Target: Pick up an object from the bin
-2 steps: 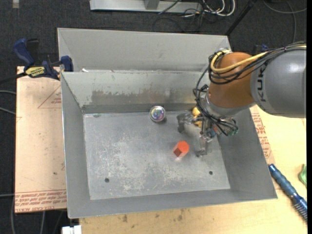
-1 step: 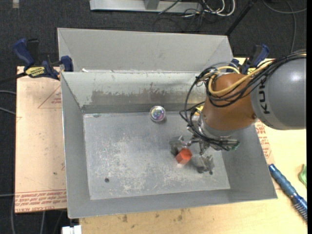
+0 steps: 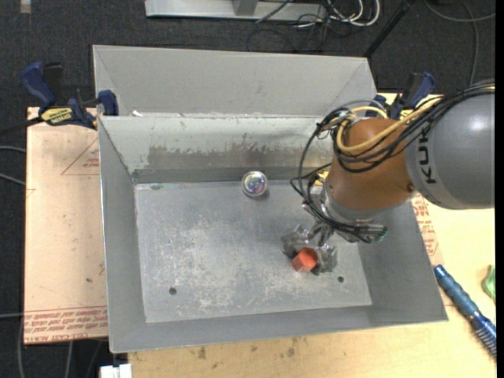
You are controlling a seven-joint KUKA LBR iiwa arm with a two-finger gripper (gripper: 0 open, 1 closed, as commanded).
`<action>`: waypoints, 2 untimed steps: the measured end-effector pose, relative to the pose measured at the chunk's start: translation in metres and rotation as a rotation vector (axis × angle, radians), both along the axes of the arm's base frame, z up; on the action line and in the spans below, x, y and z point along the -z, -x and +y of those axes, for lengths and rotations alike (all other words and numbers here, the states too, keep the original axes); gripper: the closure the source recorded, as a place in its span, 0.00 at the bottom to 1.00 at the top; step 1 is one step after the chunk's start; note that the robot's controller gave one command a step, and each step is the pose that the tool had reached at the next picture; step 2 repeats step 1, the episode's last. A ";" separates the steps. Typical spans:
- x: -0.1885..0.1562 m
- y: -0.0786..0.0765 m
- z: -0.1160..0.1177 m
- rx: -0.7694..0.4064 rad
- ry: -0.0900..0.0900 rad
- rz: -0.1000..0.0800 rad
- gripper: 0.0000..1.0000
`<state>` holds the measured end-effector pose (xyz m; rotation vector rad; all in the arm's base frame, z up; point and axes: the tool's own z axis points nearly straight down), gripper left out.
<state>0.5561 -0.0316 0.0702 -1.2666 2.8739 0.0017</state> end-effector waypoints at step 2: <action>-0.136 0.000 0.016 -0.062 0.000 -0.010 1.00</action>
Offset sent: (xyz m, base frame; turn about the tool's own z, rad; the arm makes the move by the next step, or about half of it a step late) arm -0.0020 0.0150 0.1321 -0.0641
